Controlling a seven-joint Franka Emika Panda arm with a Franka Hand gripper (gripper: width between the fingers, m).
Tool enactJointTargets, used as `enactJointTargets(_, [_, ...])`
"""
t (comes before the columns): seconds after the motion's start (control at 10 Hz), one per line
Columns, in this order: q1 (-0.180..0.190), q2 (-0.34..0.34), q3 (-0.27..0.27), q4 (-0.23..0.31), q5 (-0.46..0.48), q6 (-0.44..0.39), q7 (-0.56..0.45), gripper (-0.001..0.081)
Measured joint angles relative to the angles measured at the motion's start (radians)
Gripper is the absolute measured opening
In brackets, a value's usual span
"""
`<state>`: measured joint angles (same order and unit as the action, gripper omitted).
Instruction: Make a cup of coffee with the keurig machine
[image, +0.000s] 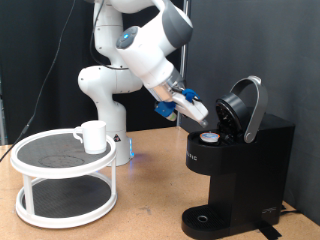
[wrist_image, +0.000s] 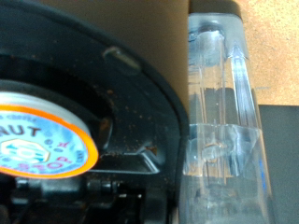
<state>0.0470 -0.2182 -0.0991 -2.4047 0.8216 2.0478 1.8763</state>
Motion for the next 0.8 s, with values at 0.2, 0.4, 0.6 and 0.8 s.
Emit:
enactJointTargets(0.2, [-0.009, -0.024, -0.006, -0.014, 0.0, -0.008, 0.0, 0.0734])
enactJointTargets(0.4, [-0.009, -0.029, -0.009, -0.005, 0.022, -0.033, -0.018, 0.0734])
enactJointTargets(0.6, [-0.009, -0.057, -0.021, 0.026, 0.069, -0.086, -0.016, 0.0734])
enactJointTargets(0.8, [-0.009, -0.092, -0.022, 0.054, 0.132, -0.076, -0.003, 0.0734])
